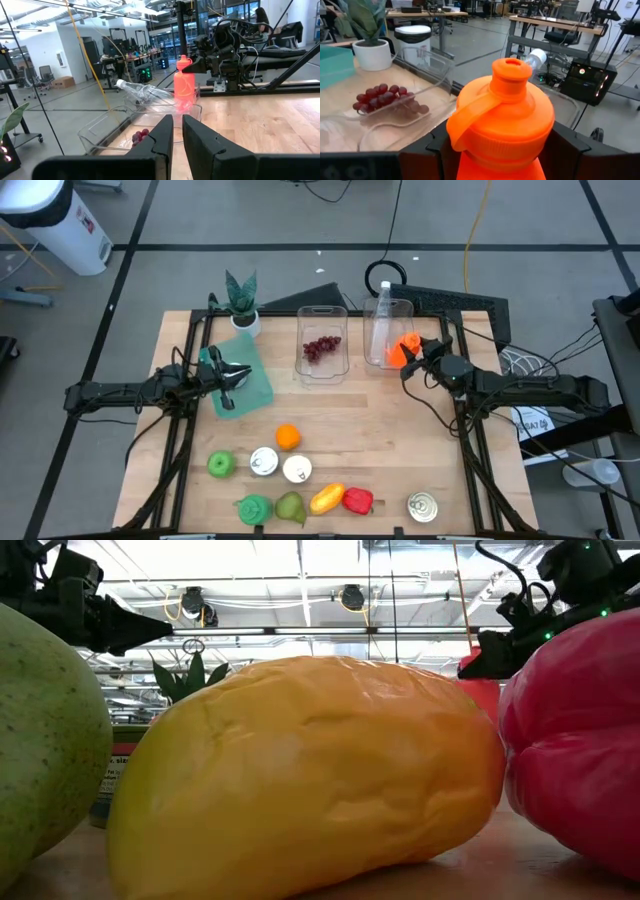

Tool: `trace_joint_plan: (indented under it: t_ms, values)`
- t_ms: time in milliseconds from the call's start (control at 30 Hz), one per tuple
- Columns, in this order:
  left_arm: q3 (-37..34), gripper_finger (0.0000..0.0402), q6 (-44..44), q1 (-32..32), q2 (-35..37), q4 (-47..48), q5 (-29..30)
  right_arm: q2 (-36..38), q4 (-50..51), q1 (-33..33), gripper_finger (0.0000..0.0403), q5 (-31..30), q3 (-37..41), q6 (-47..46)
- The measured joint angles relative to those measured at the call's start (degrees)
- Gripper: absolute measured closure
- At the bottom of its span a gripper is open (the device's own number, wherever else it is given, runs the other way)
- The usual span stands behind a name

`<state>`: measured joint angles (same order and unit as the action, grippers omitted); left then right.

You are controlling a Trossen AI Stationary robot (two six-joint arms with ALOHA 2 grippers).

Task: Pick & Place Food Item
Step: Put the orange water bottle into the right transparent bin

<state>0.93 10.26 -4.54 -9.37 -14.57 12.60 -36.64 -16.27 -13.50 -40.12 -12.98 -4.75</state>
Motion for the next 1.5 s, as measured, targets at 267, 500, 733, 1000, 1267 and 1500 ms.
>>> trace_joint_plan:
  t_ms: [267,500,733,1000,1267,1500]
  values:
    - [0.0,0.035,0.0,0.0,0.0,0.0,0.9,0.0,-0.1,0.0,0.0202,0.0,1.4,-0.3]
    - [0.0,0.035,0.0,0.0,0.0,0.0,0.9,-1.0,-3.3,0.0,0.0202,0.0,1.4,2.5]
    - [0.0,0.035,0.0,0.0,0.0,0.0,0.9,-4.8,-4.7,-3.8,0.0202,5.7,1.3,1.0]
    - [0.0,0.035,0.0,0.0,0.0,0.3,0.9,-7.0,-6.4,-6.4,0.0156,7.4,1.3,-1.0]
    - [0.0,0.035,0.3,0.0,0.0,1.2,1.0,-7.0,-6.8,-6.4,0.0077,8.8,1.4,-0.6]
    - [0.0,0.035,0.1,0.0,0.0,1.2,1.0,-7.0,-10.3,-6.3,0.0043,11.0,1.5,4.7]
